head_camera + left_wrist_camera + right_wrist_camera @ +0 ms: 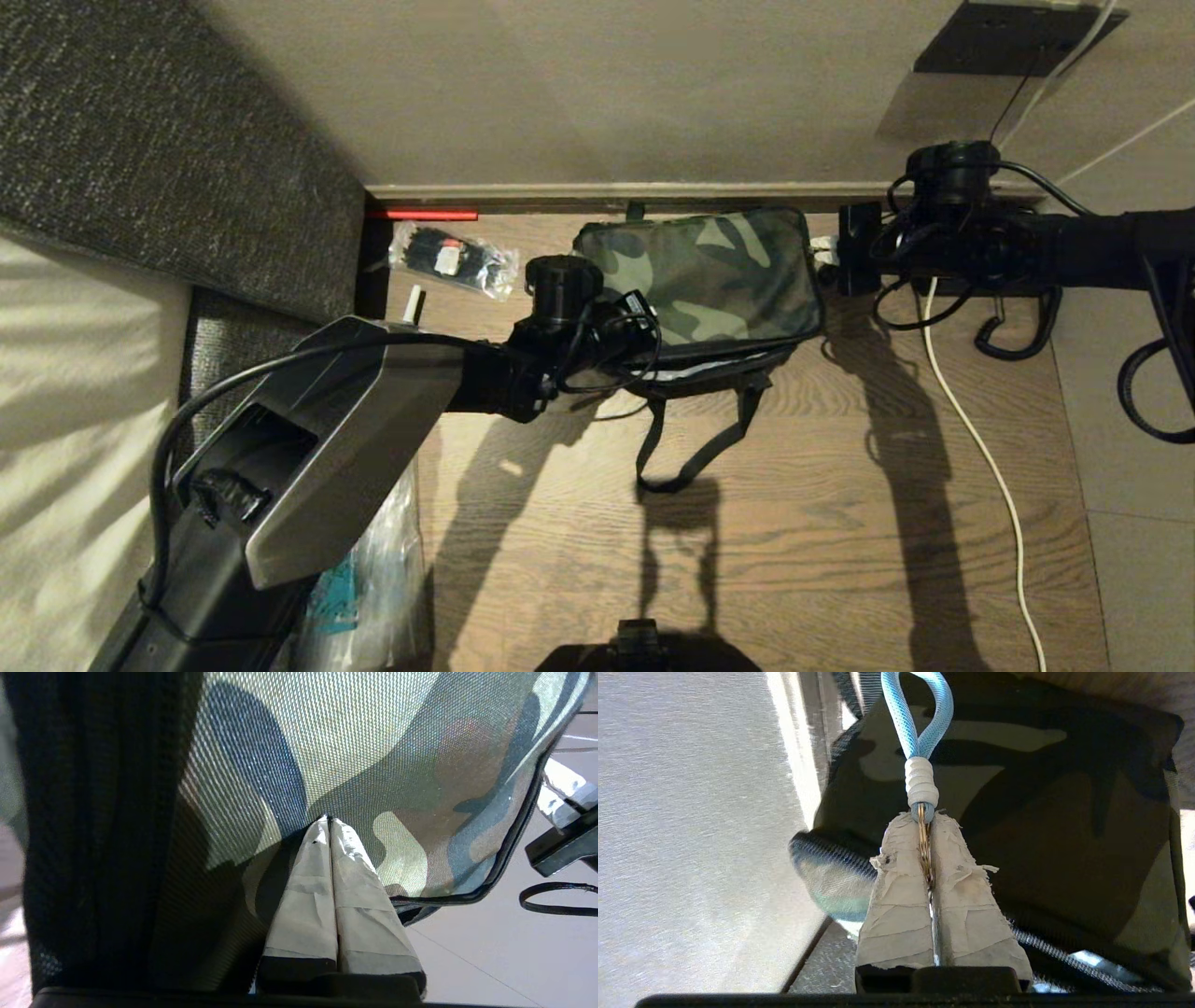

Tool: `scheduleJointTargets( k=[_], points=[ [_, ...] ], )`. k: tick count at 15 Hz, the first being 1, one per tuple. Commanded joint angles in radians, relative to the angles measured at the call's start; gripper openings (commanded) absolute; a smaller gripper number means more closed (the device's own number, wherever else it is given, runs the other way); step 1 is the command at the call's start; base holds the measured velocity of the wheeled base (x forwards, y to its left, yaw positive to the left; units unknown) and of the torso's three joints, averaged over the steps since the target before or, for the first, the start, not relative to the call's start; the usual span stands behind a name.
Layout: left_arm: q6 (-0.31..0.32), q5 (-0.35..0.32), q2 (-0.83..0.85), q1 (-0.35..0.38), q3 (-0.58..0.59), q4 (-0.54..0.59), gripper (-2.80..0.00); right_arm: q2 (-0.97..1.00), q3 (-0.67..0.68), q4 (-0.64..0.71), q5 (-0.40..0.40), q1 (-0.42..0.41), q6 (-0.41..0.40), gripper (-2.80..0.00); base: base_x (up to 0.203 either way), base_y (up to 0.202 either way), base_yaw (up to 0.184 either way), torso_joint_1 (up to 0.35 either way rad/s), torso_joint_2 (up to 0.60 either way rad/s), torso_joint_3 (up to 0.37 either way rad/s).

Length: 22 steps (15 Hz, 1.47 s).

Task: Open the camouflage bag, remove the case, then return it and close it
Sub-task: Open the top of the storage box

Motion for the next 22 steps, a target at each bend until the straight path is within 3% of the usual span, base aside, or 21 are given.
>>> scheduleJointTargets(
  k=[1,22],
  points=[
    [-0.003,0.001,0.039,0.003,-0.018,0.002,-2.80,-0.014,0.000,0.000,0.002,0.002,0.008,-2.80,0.000,0.000,0.000,0.000,0.00,0.000],
    [-0.011,-0.002,0.036,0.003,-0.011,0.002,-2.80,-0.041,0.000,-0.049,0.041,-0.011,-0.024,-2.80,0.000,0.000,0.000,0.000,0.00,0.000]
  ],
)
